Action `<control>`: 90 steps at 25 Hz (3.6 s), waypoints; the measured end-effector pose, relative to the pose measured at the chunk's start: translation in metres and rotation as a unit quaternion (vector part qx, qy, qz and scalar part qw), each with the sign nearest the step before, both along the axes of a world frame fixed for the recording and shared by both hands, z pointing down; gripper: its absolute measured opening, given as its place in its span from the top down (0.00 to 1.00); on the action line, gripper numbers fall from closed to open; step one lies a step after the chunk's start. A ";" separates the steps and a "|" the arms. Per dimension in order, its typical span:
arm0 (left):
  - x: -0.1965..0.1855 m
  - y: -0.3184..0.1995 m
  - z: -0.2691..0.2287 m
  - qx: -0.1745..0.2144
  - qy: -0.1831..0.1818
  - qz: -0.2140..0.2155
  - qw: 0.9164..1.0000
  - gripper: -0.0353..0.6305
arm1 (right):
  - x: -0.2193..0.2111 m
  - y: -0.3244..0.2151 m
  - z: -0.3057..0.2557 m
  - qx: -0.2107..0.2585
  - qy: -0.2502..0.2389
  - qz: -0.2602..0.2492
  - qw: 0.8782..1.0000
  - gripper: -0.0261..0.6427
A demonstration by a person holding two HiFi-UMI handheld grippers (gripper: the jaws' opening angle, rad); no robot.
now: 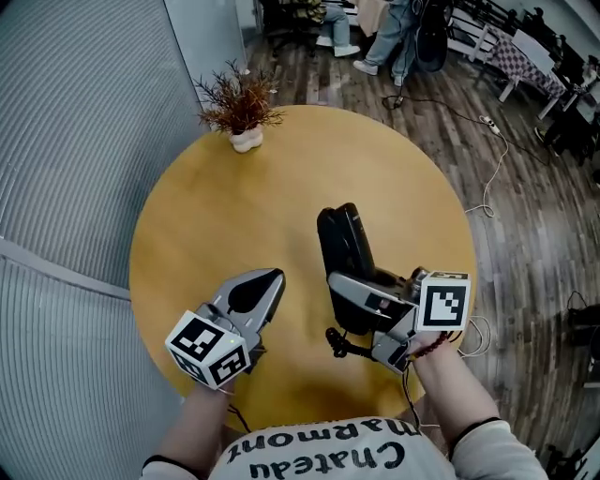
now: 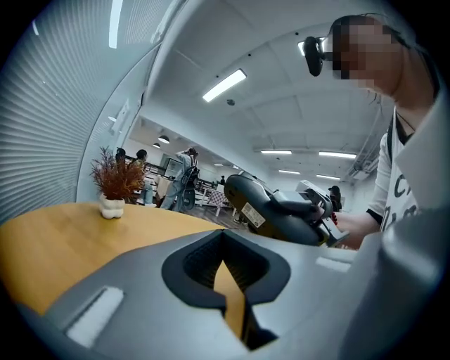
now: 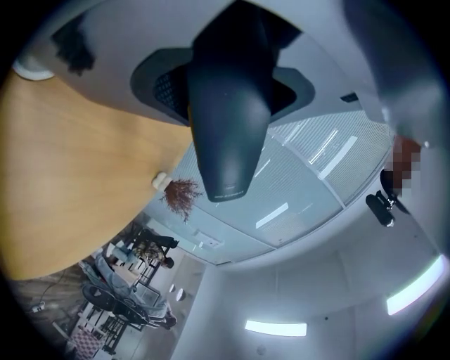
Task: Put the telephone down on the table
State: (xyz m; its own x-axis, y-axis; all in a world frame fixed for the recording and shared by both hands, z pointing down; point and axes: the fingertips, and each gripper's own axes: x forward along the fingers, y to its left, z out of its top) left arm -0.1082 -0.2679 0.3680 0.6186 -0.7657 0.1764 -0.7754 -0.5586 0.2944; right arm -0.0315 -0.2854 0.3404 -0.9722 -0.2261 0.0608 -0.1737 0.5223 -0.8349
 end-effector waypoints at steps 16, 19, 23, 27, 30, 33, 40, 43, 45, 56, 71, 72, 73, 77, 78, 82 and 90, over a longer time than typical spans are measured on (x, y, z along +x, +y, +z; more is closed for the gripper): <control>0.013 -0.076 0.058 -0.032 0.029 0.103 0.994 0.94 | -0.012 -0.091 0.089 -0.086 0.125 0.083 0.985 0.52; 0.003 -0.092 0.079 -0.056 0.036 0.103 0.992 0.94 | -0.018 -0.119 0.104 -0.085 0.149 0.093 0.981 0.52; -0.004 -0.111 0.094 -0.059 0.026 0.107 0.992 0.94 | -0.020 -0.150 0.127 -0.097 0.175 0.109 0.974 0.52; 0.002 -0.113 0.090 -0.041 0.024 0.117 0.992 0.94 | -0.021 -0.170 0.147 -0.114 0.182 0.120 0.969 0.52; 0.007 -0.113 0.090 -0.029 0.017 0.128 0.991 0.94 | -0.015 -0.190 0.161 -0.117 0.203 0.131 0.963 0.52; 0.017 -0.100 0.092 -0.041 0.013 0.152 0.987 0.94 | -0.004 -0.206 0.170 -0.117 0.217 0.139 0.959 0.52; 0.024 -0.072 0.100 -0.043 -0.021 0.181 0.982 0.94 | 0.017 -0.231 0.178 -0.095 0.284 0.134 0.945 0.52; 0.022 -0.069 0.100 -0.032 -0.026 0.178 0.983 0.94 | 0.025 -0.246 0.185 -0.089 0.311 0.139 0.936 0.52; 0.023 -0.066 0.097 -0.026 -0.014 0.177 0.984 0.94 | 0.032 -0.255 0.190 -0.083 0.327 0.147 0.930 0.52; 0.034 -0.056 0.092 -0.017 0.018 0.186 0.982 0.94 | 0.060 -0.281 0.196 -0.074 0.352 0.191 0.913 0.52; 0.043 -0.047 0.093 -0.015 0.038 0.191 0.981 0.94 | 0.064 -0.284 0.198 -0.046 0.395 0.228 0.889 0.52; 0.043 -0.047 0.094 -0.015 0.039 0.190 0.981 0.94 | 0.064 -0.285 0.198 -0.042 0.402 0.231 0.885 0.52; 0.043 -0.046 0.094 -0.015 0.040 0.189 0.981 0.94 | 0.064 -0.285 0.198 -0.041 0.405 0.233 0.883 0.52; 0.043 -0.042 0.093 -0.017 0.047 0.188 0.981 0.94 | 0.065 -0.284 0.198 -0.046 0.404 0.236 0.882 0.52; 0.043 -0.041 0.092 -0.016 0.047 0.188 0.981 0.94 | 0.064 -0.284 0.197 -0.042 0.409 0.238 0.880 0.52; 0.047 -0.036 0.091 -0.019 0.054 0.193 0.980 0.94 | 0.063 -0.280 0.198 -0.023 0.448 0.237 0.862 0.52; 0.043 -0.036 0.086 -0.012 0.058 0.191 0.980 0.94 | 0.055 -0.277 0.202 -0.024 0.466 0.214 0.858 0.52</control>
State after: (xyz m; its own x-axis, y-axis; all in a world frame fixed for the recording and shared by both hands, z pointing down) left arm -0.0650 -0.3036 0.4544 0.8761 -0.4711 0.1029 -0.4719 -0.7936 0.3840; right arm 0.0234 -0.5621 0.5421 -0.3236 -0.5263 0.7864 -0.9455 0.2122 -0.2470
